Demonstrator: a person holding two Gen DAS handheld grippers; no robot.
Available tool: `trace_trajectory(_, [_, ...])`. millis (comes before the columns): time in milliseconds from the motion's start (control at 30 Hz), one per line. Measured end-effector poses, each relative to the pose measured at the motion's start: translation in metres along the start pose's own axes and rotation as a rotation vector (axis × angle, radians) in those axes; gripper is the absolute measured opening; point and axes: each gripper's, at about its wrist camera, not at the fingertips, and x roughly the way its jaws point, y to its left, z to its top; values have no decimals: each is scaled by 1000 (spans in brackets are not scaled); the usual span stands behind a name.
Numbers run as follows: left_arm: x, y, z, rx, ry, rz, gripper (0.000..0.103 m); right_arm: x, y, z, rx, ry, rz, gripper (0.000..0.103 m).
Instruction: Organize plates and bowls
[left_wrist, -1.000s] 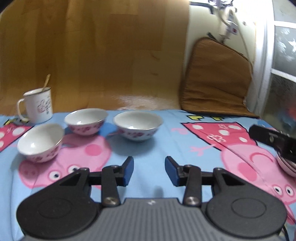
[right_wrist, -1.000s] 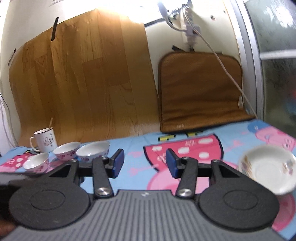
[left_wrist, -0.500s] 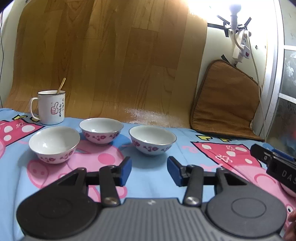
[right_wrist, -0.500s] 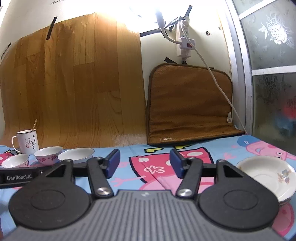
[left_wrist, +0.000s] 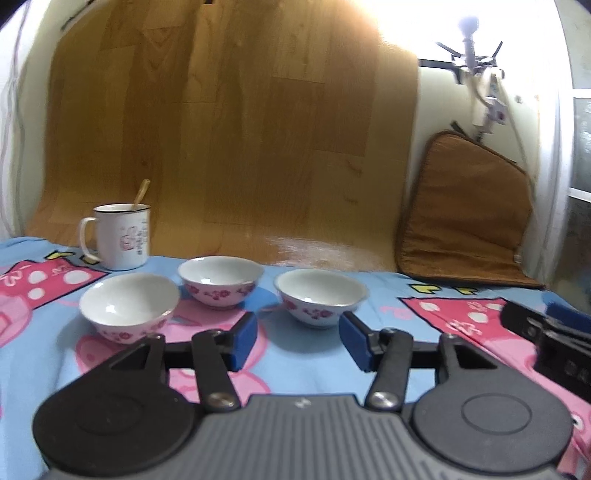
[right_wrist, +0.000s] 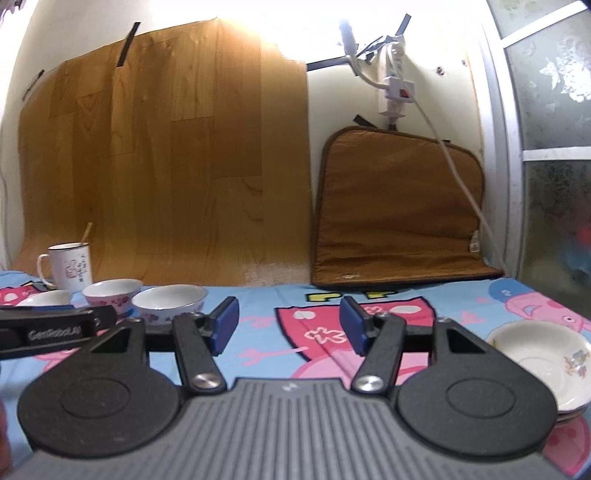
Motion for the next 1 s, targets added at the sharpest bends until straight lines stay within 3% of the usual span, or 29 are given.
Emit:
trace_trajectory(133, [6,6,3,-44,14,80,51,-5,-5,-1,31,11,85,67])
trace_trajectory(367, [8,11,3,-64,24,131,56,-15,8,-3,-40,18,286,73])
trace_trajectory(500, [11,14,5,-91,34,164,56,-18,1,-1,-6,19,330,73])
trace_trajectory(767, [10,11,5,-85,35,167,58,-10,-15,1,120,44,270,74])
trace_trajectory(1000, [11,7,5,-53,44,121,61,-12,-32,-3,258,22,140,73])
